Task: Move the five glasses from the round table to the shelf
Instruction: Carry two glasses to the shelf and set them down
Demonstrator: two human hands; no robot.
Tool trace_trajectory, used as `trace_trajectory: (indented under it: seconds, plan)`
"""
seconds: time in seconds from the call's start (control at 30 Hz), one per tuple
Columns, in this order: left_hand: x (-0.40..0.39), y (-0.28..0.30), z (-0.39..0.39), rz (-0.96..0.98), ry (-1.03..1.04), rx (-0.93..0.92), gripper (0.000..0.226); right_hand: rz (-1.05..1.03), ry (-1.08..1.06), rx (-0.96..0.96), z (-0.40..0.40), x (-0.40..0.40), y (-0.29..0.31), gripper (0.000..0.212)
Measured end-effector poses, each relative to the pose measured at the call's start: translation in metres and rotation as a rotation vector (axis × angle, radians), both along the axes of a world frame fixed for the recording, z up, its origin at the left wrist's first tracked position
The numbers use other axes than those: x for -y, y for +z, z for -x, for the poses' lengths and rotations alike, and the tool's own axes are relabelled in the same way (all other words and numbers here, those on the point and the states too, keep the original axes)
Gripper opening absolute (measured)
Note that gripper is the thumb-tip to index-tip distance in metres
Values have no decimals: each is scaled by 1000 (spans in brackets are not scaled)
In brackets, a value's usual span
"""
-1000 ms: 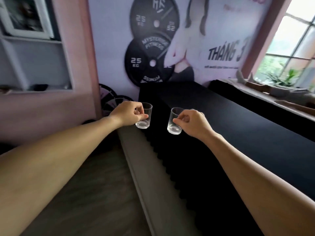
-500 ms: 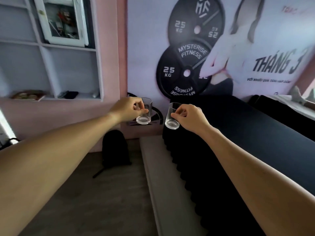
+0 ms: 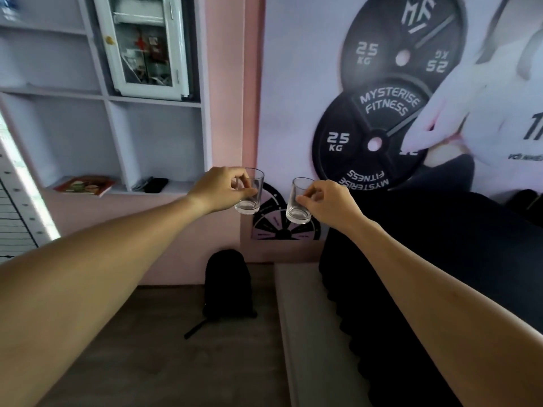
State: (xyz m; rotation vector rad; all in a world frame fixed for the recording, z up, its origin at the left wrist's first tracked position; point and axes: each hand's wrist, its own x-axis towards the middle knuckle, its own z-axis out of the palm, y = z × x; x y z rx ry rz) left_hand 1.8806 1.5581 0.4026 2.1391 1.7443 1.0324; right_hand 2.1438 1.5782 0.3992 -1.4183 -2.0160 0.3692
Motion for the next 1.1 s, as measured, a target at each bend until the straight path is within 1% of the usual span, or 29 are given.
trace_trajectory:
  seconds: [0.27, 0.47, 0.53, 0.67, 0.9, 1.1]
  plan:
    - [-112, 26, 33, -62, 113, -36, 19, -22, 143, 3, 42, -139, 25, 15]
    - [-162, 44, 66, -82, 226, -60, 18, -51, 219, -5, 86, -220, 39, 17]
    - [-172, 49, 84, -76, 255, -64, 19, -77, 258, -24, 107, -243, 41, 19]
    - [-198, 47, 166, -100, 453, -32, 20, -77, 443, -6, 204, -299, 44, 16]
    - [-196, 46, 178, -90, 451, -64, 21, -141, 476, -17, 223, -310, 42, 14]
    - [-188, 42, 279, -80, 619, -87, 19, -152, 662, 14, 347, -331, 42, 14]
